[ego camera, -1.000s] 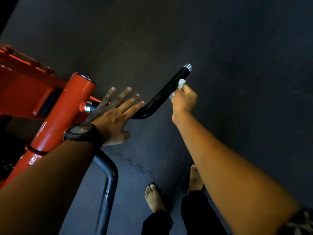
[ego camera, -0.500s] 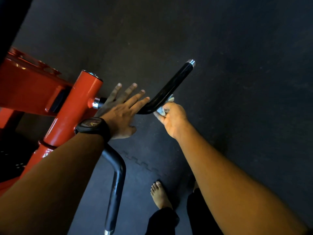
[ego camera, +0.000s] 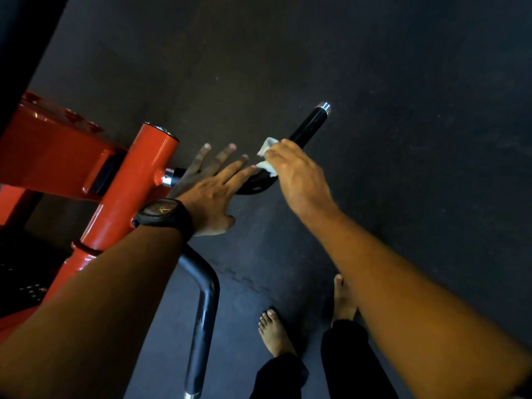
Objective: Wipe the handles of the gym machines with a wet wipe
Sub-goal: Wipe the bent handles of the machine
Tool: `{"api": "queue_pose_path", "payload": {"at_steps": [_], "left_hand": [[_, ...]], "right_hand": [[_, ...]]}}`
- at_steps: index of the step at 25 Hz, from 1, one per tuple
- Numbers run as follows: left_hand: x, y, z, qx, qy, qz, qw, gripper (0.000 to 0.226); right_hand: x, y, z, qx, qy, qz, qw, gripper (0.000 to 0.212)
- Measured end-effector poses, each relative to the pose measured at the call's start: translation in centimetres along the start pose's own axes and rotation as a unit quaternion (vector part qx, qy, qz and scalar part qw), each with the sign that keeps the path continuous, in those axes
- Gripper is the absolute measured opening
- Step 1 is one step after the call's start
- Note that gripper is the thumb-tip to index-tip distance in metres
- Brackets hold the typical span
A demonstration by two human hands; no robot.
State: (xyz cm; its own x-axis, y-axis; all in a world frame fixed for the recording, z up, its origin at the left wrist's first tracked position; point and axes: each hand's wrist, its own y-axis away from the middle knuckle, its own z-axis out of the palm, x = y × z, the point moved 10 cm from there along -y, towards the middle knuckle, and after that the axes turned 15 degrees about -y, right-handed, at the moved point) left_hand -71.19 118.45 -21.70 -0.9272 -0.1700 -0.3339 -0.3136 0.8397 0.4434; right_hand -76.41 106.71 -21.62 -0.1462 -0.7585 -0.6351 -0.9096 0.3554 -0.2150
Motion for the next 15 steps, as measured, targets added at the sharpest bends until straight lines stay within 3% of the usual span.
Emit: {"api": "queue_pose_path", "payload": {"at_steps": [2,5,7,9,11,14,15], "left_hand": [[0.1,0.0,0.1,0.005,-0.003,0.002,1.0,0.113],[0.1,0.1,0.2,0.007,0.004,-0.001,1.0,0.113],[0.0,0.1,0.1,0.014,0.009,-0.005,1.0,0.112],[0.0,0.1,0.0,0.015,0.014,-0.002,1.0,0.111],[0.1,0.2,0.0,0.012,0.012,-0.004,1.0,0.11],[0.1,0.2,-0.1,0.003,0.017,-0.004,1.0,0.109],[0.1,0.1,0.0,-0.001,0.021,-0.003,1.0,0.109]], "right_hand": [[0.3,0.3,-0.2,-0.025,0.019,-0.018,0.999,0.032],[-2.5,-0.2,0.2,-0.097,0.03,-0.154,0.983,0.041],[-0.7,-1.8,-1.0,-0.142,0.026,-0.147,0.979,0.052],[1.8,-3.3,-1.8,-0.148,0.025,-0.083,0.985,0.061],[0.6,-2.8,0.1,-0.194,0.032,-0.066,0.978,0.048],[-0.3,-2.5,1.7,-0.269,0.062,-0.128,0.953,0.033],[1.2,-3.7,1.0,-0.28,0.088,-0.099,0.951,0.034]]}}
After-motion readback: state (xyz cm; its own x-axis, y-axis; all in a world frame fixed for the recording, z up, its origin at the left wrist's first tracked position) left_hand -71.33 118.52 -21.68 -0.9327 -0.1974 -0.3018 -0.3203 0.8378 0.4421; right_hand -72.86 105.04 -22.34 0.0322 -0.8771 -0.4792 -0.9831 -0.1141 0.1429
